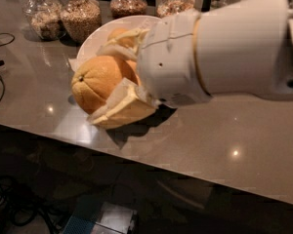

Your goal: Pick orange from white bowl

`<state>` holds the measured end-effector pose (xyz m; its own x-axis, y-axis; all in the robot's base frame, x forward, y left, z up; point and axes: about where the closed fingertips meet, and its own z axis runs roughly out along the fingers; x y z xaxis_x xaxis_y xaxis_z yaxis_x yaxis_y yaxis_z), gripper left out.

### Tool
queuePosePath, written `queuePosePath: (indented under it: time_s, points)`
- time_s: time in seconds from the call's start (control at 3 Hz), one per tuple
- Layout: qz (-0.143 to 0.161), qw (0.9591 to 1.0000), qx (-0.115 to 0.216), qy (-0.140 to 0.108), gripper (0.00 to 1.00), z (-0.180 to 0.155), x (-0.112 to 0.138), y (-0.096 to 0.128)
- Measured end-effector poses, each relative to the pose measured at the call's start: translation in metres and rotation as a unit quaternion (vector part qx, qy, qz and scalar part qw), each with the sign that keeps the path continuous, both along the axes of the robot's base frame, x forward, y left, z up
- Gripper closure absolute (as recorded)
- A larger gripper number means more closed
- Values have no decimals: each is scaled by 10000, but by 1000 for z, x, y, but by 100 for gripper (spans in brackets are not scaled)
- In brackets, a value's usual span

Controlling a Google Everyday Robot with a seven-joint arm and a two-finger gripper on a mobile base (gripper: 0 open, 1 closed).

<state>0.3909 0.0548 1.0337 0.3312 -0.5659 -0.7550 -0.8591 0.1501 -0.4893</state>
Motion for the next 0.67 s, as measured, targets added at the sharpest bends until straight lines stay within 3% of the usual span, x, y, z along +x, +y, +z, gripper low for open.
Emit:
queuePosePath:
  time_s: [0.33, 0.67]
  points:
    - [30, 9996, -20, -274, 100, 21, -11, 10]
    - [59, 9993, -65, -364, 100, 29, -16, 17]
